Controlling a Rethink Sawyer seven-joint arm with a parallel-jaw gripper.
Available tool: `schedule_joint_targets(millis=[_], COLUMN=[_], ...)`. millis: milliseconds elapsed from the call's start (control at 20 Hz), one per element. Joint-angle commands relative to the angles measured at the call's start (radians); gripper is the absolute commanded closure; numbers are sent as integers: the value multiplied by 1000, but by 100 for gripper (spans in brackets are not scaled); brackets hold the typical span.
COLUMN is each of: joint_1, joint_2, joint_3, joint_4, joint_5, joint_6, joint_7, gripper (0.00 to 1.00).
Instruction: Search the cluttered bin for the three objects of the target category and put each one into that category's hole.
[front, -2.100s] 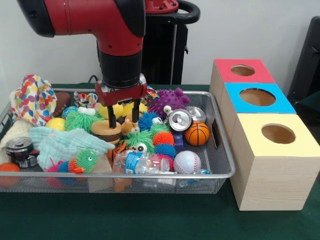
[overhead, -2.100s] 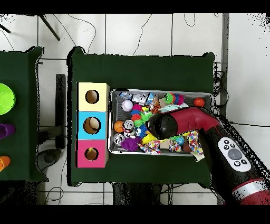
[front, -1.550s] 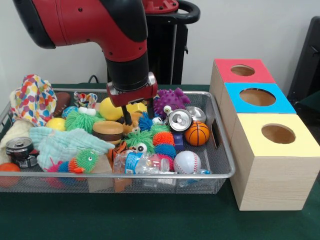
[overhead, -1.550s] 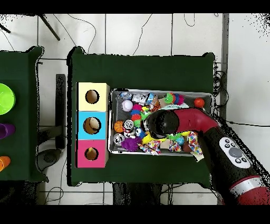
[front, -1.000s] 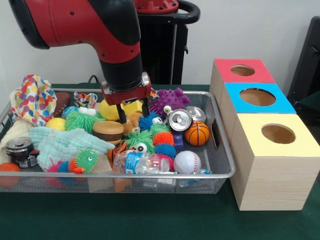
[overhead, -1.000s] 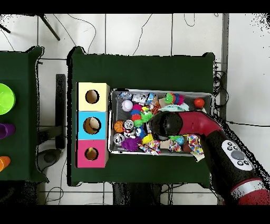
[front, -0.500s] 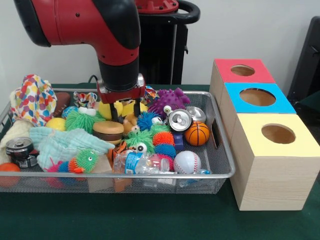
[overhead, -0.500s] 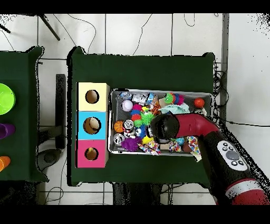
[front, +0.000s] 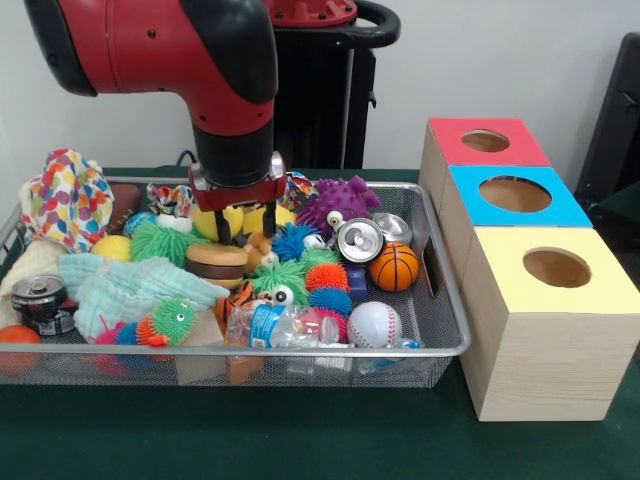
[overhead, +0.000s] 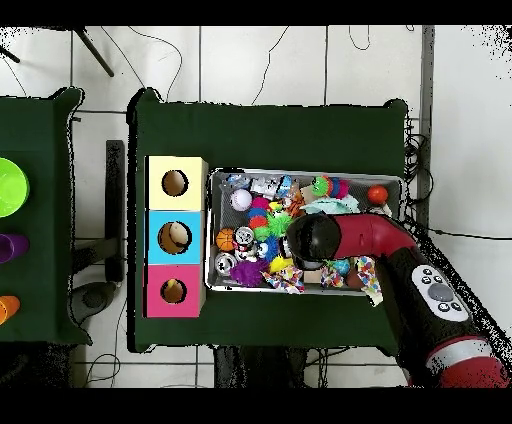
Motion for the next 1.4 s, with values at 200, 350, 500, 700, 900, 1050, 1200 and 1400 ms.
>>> schedule_joint_targets(millis=[200,350,500,700,900,1050,1200,1400], joint_1=[-74,-83,-87,-93,-85,-81,-79,-83], joint_2=[79,69,64,47,53,50,52,51], joint_3=[30,49,64,68,61,57,56,59], joint_4=[-12,8,17,50,54,60,62,81], joint_5=[86,119,141,156,170,178,186,195], joint_6=[-21,-19,-21,-35,-32,-31,-31,-43], joint_7=[11,3,-8,-3,9,14,17,24], gripper=[0,0,0,0,0,0,0,0])
